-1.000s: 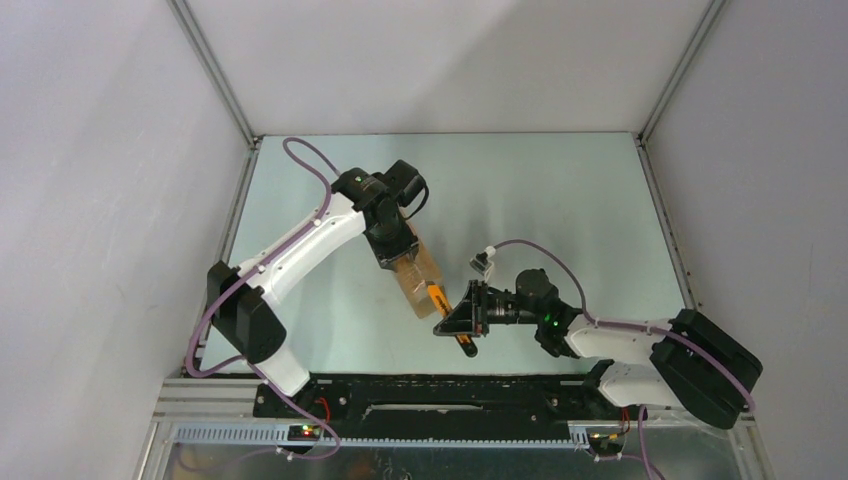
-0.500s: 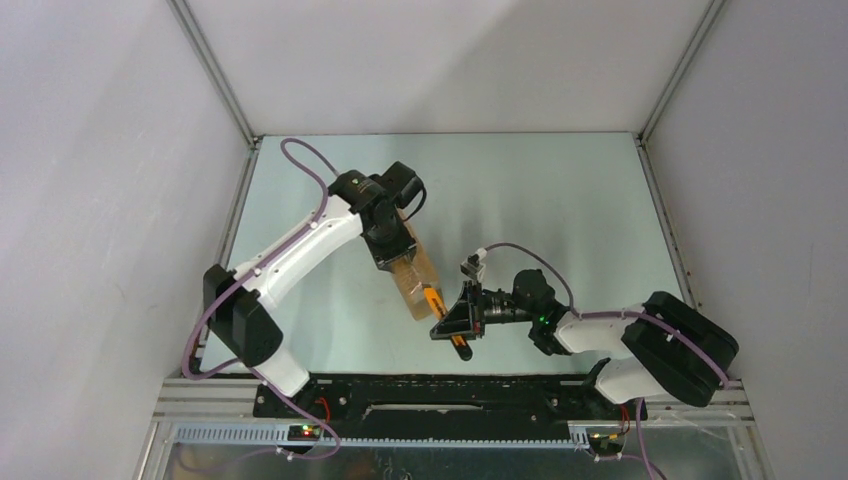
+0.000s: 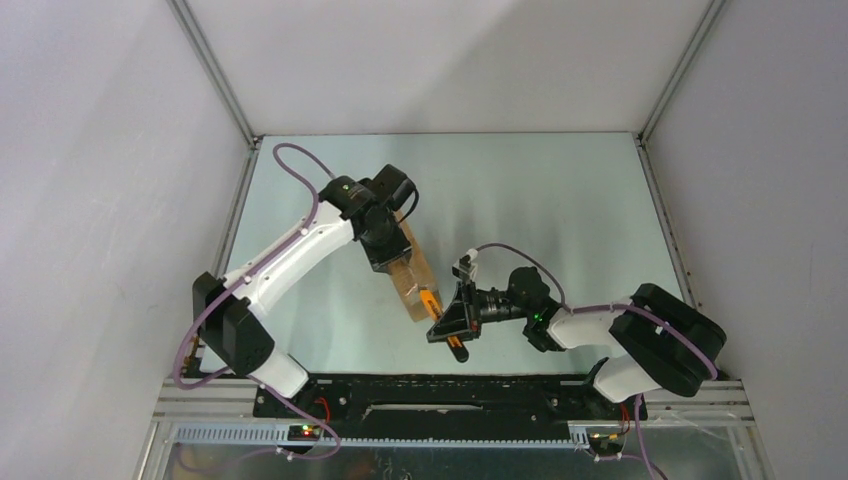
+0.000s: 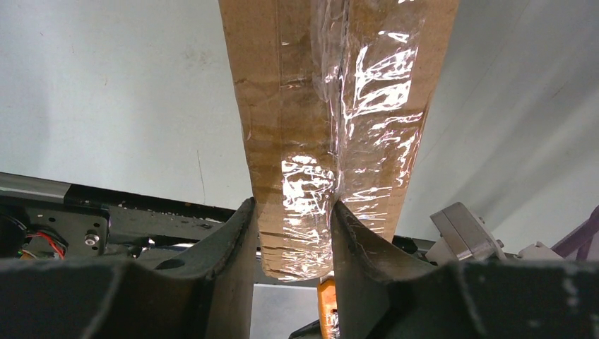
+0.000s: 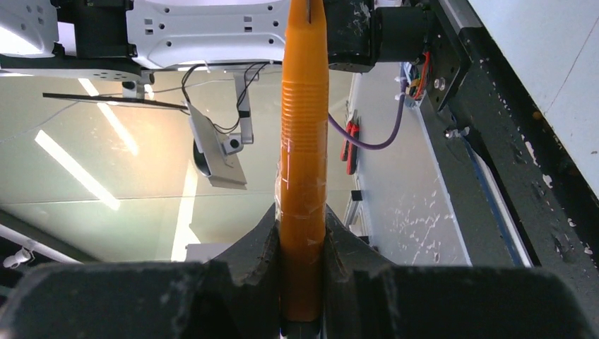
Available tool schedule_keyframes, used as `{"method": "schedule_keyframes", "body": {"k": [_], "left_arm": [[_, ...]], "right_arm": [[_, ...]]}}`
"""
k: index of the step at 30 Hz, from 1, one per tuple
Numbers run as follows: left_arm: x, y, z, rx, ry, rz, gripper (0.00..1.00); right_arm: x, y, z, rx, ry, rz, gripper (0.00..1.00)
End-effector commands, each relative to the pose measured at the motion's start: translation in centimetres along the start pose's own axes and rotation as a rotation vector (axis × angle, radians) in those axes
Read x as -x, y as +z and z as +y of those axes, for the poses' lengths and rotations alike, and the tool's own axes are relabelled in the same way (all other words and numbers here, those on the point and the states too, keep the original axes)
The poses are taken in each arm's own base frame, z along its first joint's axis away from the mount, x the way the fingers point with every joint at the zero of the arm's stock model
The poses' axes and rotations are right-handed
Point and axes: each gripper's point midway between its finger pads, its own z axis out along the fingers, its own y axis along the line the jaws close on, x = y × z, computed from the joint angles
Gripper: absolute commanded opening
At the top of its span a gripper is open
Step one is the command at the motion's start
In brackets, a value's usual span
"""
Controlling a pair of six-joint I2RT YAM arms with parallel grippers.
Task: Unpack the express box
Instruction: Cut the express box at the center of the board.
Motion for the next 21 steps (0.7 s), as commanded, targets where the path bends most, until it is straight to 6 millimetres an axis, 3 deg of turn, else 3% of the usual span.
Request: {"method": "schedule_keyframes", "body": {"k": [1, 11, 21], "left_arm": [[0.9, 0.3, -2.3, -0.111, -0.036, -0.027, 0.0], [0.0, 0.3, -3.5, -0.169, -0.078, 0.013, 0.0], [0.5, 1.3, -2.6, -0.132, -0.078, 0.052, 0.0]], "right_arm": [[-1.7, 0.8, 1.8, 0.029, -0.059, 0.127, 0.0], [-1.2, 1.7, 1.4, 0.002, -0.044, 0.167, 0.0], [-2.6, 2.8, 1.8, 0.033, -0.04, 0.227, 0.0]]}}
